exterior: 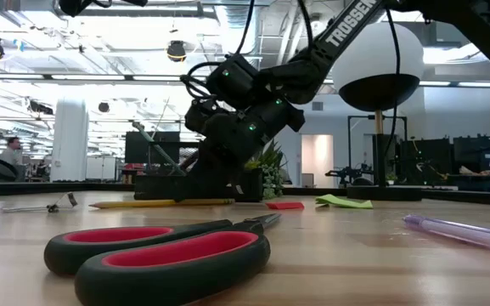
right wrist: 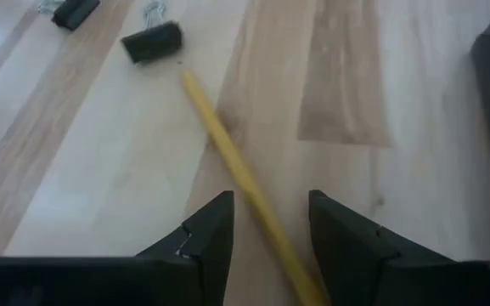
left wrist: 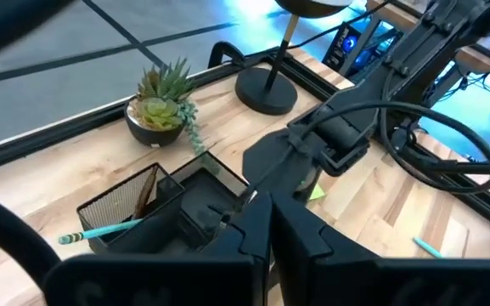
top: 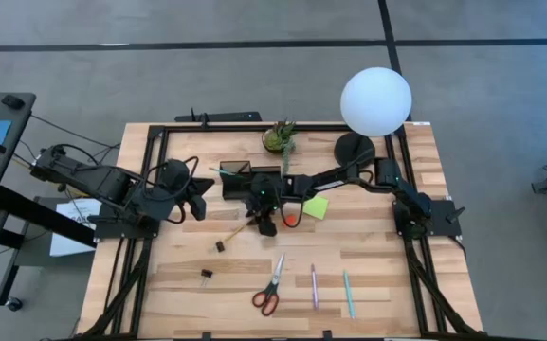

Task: Pick and place office supplies into organizer
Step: Put the yellow pencil into the black desk organizer

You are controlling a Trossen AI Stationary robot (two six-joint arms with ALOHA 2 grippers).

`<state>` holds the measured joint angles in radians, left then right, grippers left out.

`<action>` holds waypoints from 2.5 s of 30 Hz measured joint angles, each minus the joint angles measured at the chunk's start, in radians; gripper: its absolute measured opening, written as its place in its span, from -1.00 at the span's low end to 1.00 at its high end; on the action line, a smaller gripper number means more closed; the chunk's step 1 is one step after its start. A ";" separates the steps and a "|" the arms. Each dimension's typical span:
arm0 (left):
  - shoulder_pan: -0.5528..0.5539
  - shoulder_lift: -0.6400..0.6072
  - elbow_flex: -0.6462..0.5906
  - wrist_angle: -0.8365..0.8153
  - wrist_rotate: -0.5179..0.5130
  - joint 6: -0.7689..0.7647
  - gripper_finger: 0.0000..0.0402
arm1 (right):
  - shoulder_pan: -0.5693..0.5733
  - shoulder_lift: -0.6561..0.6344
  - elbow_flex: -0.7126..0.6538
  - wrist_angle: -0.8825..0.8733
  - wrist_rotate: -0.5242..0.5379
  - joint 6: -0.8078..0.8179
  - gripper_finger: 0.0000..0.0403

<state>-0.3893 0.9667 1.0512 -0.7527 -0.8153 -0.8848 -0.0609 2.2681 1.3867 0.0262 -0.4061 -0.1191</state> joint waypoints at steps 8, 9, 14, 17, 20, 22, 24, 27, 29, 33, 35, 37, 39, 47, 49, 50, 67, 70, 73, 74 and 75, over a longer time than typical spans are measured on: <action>-0.015 0.002 0.000 0.000 0.006 -0.013 -1.00 | 0.070 -0.007 0.029 -0.021 -0.006 0.013 -0.32; -0.018 0.002 0.000 0.000 0.006 -0.018 -1.00 | 0.076 -0.007 0.034 -0.024 -0.008 0.024 -0.31; -0.039 0.002 0.000 0.001 -0.001 -0.064 -1.00 | 0.111 -0.006 0.039 -0.024 -0.003 0.072 -0.30; -0.053 0.002 0.000 0.011 -0.001 -0.072 -1.00 | 0.125 -0.028 0.037 -0.043 0.029 0.049 -0.33; -0.064 0.002 0.000 0.040 -0.002 -0.072 -1.00 | 0.132 -0.062 0.032 -0.082 0.048 0.012 -0.34; -0.075 0.003 0.000 0.085 -0.003 -0.061 -1.00 | 0.126 -0.108 0.034 -0.104 0.047 0.011 -0.34; -0.086 0.016 0.000 0.126 -0.012 -0.036 -1.00 | 0.114 -0.165 0.038 -0.153 0.049 0.003 -0.33; -0.107 0.052 0.000 0.165 -0.012 -0.022 -1.00 | 0.104 -0.232 0.037 -0.230 0.058 -0.014 -0.35; -0.123 0.091 0.001 0.189 -0.005 -0.035 -1.00 | 0.102 -0.284 0.036 -0.293 0.023 -0.045 -0.38; -0.151 0.186 0.001 0.219 0.050 -0.120 -1.00 | 0.092 -0.400 0.038 -0.438 -0.033 -0.073 -0.48; -0.162 0.243 0.001 0.246 0.062 -0.177 -1.00 | 0.078 -0.455 0.038 -0.506 -0.052 -0.073 -0.55; -0.163 0.307 0.001 0.294 0.108 -0.200 -0.97 | 0.065 -0.526 0.037 -0.583 -0.070 -0.075 -0.61; -0.163 0.374 0.001 0.349 0.159 -0.200 -0.90 | 0.050 -0.596 0.039 -0.627 -0.094 -0.095 -0.66; -0.176 0.690 0.001 0.583 0.223 -0.195 -0.37 | 0.013 -0.765 0.039 -0.729 -0.095 -0.147 -0.71; -0.191 0.780 0.001 0.652 0.224 -0.196 -0.25 | 0.006 -0.779 0.039 -0.764 -0.095 -0.154 -0.71; -0.198 0.822 0.001 0.669 0.217 -0.196 -0.20 | 0.004 -0.782 0.039 -0.788 -0.094 -0.166 -0.71; -0.193 1.015 -0.009 0.695 -0.009 -0.057 -0.38 | -0.050 -0.775 0.038 -0.987 -0.092 -0.274 -0.71; -0.190 1.034 -0.008 0.667 -0.008 -0.020 -0.38 | -0.062 -0.775 0.039 -0.992 -0.092 -0.270 -0.71; -0.188 1.067 -0.008 0.632 -0.020 -0.054 -0.38 | -0.069 -0.775 0.039 -0.994 -0.092 -0.232 -0.71; -0.188 1.077 -0.008 0.634 -0.026 -0.070 -0.38 | -0.071 -0.775 0.039 -0.999 -0.093 -0.223 -0.71; -0.188 1.087 -0.007 0.640 -0.029 -0.081 -0.38 | -0.072 -0.775 0.039 -1.002 -0.093 -0.222 -0.71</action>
<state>-0.5776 2.0539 1.0445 -0.1125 -0.8443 -0.9663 -0.1333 1.4933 1.4257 -0.9760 -0.4988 -0.3412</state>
